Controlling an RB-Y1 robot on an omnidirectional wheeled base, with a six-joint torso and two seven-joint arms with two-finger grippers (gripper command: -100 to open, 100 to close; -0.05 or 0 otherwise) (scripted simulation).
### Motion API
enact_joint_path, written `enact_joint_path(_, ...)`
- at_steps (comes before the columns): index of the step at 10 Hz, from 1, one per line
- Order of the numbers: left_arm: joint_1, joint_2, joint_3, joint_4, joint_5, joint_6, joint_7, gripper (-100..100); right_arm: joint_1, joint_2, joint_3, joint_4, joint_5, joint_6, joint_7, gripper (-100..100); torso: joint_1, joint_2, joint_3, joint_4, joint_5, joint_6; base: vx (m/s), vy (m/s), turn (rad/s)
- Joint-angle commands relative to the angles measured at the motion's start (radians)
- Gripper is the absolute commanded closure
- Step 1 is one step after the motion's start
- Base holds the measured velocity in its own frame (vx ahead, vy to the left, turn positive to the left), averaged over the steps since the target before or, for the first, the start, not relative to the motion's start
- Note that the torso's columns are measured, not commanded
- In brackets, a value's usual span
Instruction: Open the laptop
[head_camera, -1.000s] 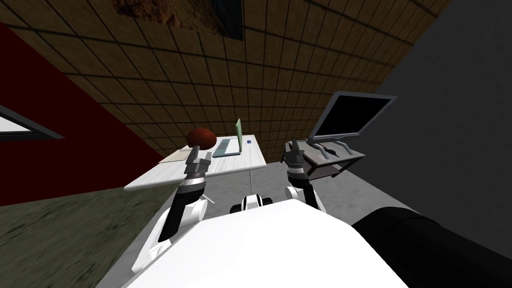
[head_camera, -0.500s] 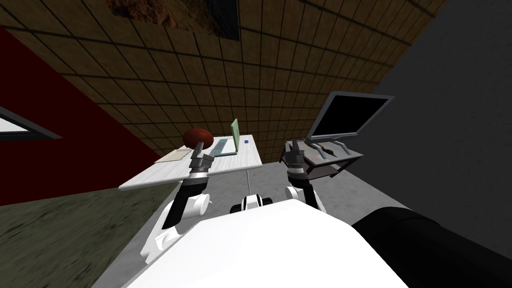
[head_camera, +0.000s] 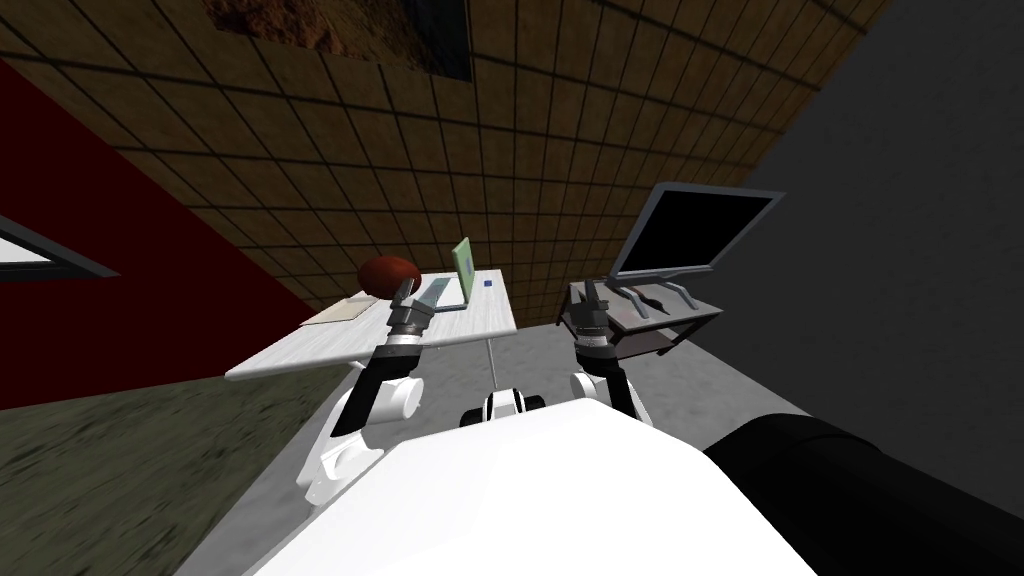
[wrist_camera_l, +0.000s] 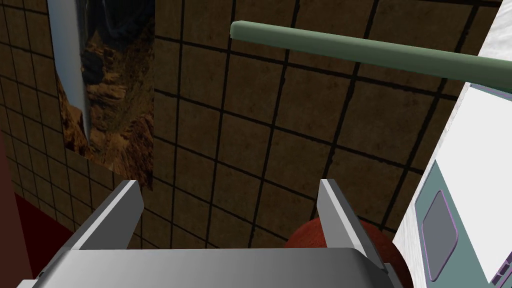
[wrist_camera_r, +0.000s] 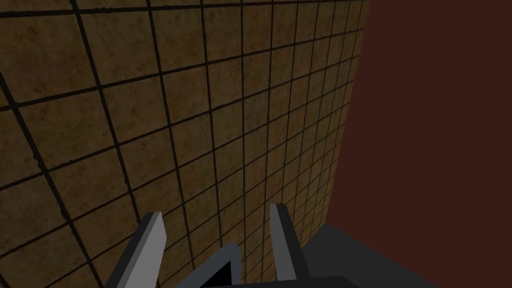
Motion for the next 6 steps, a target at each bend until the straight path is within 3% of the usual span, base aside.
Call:
enact_joint_path(1,-0.032,0.0,-0.006,-0.005,0.02,0.062,0.016,-100,0.0,0.0,0.0,0.0,0.0,0.0,0.0,0,0.0,0.0,0.0,0.0,0.0,0.0,-0.01,-0.056,0.006)
enact_joint_path(6,-0.118,-0.004,-0.019,-0.012,0.067,0.191,0.058,-100,0.0,0.0,0.0,0.0,0.0,0.0,0.0,0,0.001,0.0,0.0,0.0,0.0,0.0,-0.005,-0.055,0.015)
